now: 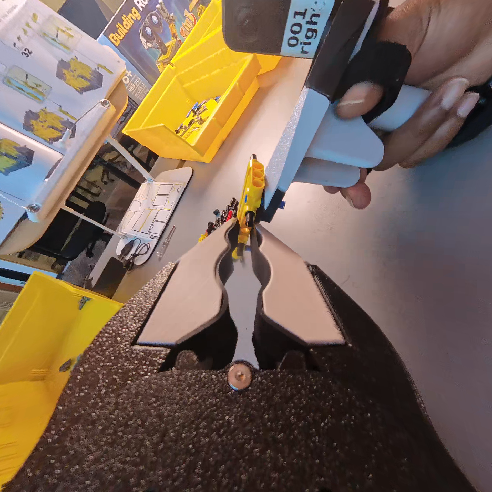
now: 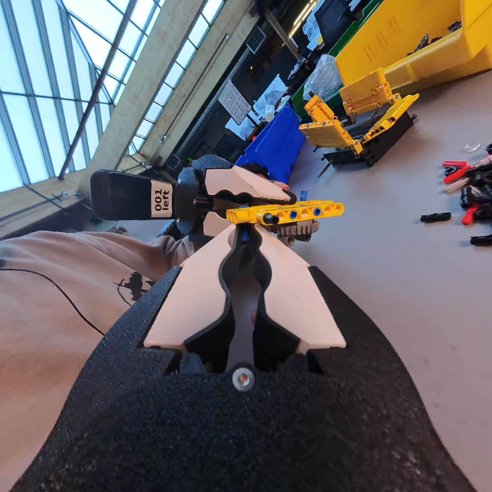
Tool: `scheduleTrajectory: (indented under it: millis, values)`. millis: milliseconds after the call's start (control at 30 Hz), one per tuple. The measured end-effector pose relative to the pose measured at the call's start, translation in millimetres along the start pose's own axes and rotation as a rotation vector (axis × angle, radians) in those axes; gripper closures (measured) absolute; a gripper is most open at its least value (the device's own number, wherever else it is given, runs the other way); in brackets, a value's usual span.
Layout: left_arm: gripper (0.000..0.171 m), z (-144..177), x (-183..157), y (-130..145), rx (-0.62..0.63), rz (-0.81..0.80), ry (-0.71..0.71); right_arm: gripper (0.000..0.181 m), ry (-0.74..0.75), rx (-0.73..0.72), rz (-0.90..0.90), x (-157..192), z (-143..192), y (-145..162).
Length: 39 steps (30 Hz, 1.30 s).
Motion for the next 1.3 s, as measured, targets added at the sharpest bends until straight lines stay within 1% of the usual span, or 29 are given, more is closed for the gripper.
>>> scheduleTrajectory:
  millis: [67, 100, 133, 167, 200, 233, 267, 300, 333, 367, 433, 467, 500, 567, 633, 700, 800, 867, 933, 967, 1033, 1100, 1167, 1233, 1300]
  values:
    - [0.164, -1.1, 2.1, 1.5, -0.005, 0.051, 0.019, 0.176, -0.014, -0.029, -0.036, -1.4, -0.7, -0.9]
    - [0.164, -1.4, 3.7, 2.6, 0.006, 0.048, 0.012, 0.176, -0.004, -0.039, -0.027, -2.1, -1.1, -0.7]
    - [0.165, 2.4, 20.9, 8.8, 0.044, 0.102, -0.108, 0.179, 0.003, -0.023, -0.019, -2.6, -2.1, 2.4]
    - [0.165, 17.1, 50.0, 18.7, 0.017, 0.221, -0.173, 0.178, 0.032, 0.102, -0.003, -6.6, -7.4, 25.7]
    - [0.166, 34.8, 74.6, 24.8, -0.051, 0.36, -0.196, 0.178, 0.023, 0.105, 0.022, 1.6, -9.7, 31.7]
    - [0.166, 41.1, 76.3, 22.6, -0.046, 0.31, -0.192, 0.178, 0.05, 0.082, 0.069, 2.2, -9.3, 31.8]
    - [0.165, 34.7, 61.2, 16.0, -0.021, 0.218, -0.15, 0.178, 0.073, 0.073, 0.137, 3.5, -8.0, 25.8]
    - [0.165, 25.0, 43.8, 10.9, -0.042, 0.223, -0.082, 0.177, 0.082, 0.079, 0.207, 7.2, -7.1, 18.1]
    - [0.165, 17.3, 33.4, 11.6, -0.06, 0.286, -0.024, 0.177, 0.087, 0.105, 0.248, 9.3, -6.9, 12.7]
    - [0.165, 14.5, 32.3, 12.5, -0.1, 0.38, 0.007, 0.177, 0.11, 0.118, 0.299, 9.0, -6.3, 8.9]
    - [0.165, 17.7, 41.5, 13.0, -0.209, 0.579, 0.071, 0.177, 0.173, 0.17, 0.415, 6.4, -3.5, 9.4]
    - [0.165, 18.4, 44.0, 17.7, -0.241, 0.669, 0.117, 0.177, 0.203, 0.176, 0.46, 4.8, -0.6, 8.4]
    - [0.165, 18.9, 46.1, 23.4, -0.277, 0.763, 0.147, 0.177, 0.218, 0.165, 0.484, 4.3, 2.9, 5.5]
    - [0.165, 22.7, 49.9, 28.9, -0.394, 0.976, 0.207, 0.177, 0.254, 0.162, 0.521, 1.6, 10.2, -1.7]
    - [0.166, 25.1, 50.1, 30.7, -0.483, 1.118, 0.271, 0.177, 0.313, 0.157, 0.6, -2.5, 17.5, -9.8]
    - [0.166, 23.7, 46.8, 34.5, -0.499, 1.183, 0.295, 0.177, 0.354, 0.198, 0.666, -8.1, 22.5, -11.5]
    - [0.166, 19.6, 39.1, 38.1, -0.474, 1.204, 0.316, 0.177, 0.423, 0.268, 0.745, -18.1, 27.6, -9.0]
    - [0.165, 18.4, 38.1, 39.4, -0.469, 1.218, 0.311, 0.177, 0.459, 0.273, 0.76, -21.3, 33.7, -13.1]
    - [0.165, 18.0, 37.5, 39.7, -0.468, 1.232, 0.31, 0.177, 0.529, 0.228, 0.784, -23.1, 49.2, -32.1]
    - [0.165, 17.8, 37.3, 39.6, -0.467, 1.234, 0.304, 0.177, 0.595, 0.188, 0.806, -24.4, 62.2, -48.5]
    - [0.165, 17.2, 36.6, 38.2, -0.465, 1.219, 0.298, 0.177, 0.766, 0.092, 0.841, -27.3, 98.0, -90.9]
    - [0.165, 16.6, 35.1, 35.3, -0.467, 1.199, 0.307, 0.177, 0.98, 0.001, 0.854, -34.0, 141.2, -137.5]
    - [0.165, 15.8, 33.9, 32.9, -0.476, 1.187, 0.314, 0.177, 1.178, -0.053, 0.842, -44.1, 181.3, -178.3]
    - [0.165, 14.7, 32.0, 32.6, -0.473, 1.181, 0.32, 0.177, 1.334, -0.091, 0.805, -57.2, 212.6, -210.2]
    - [0.165, 15.0, 30.3, 32.3, -0.477, 1.181, 0.332, 0.177, 1.435, -0.129, 0.771, -68.6, 234.0, -230.5]
Point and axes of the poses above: each gripper's, where its closed fingertips meet, z back along the fingers, y out of its underside, x = y × z across the jaws, the point moved 5 cm from there along z, back along the fingers, and after that the axes turned 12 degrees about -z, right-handed, at the moved point
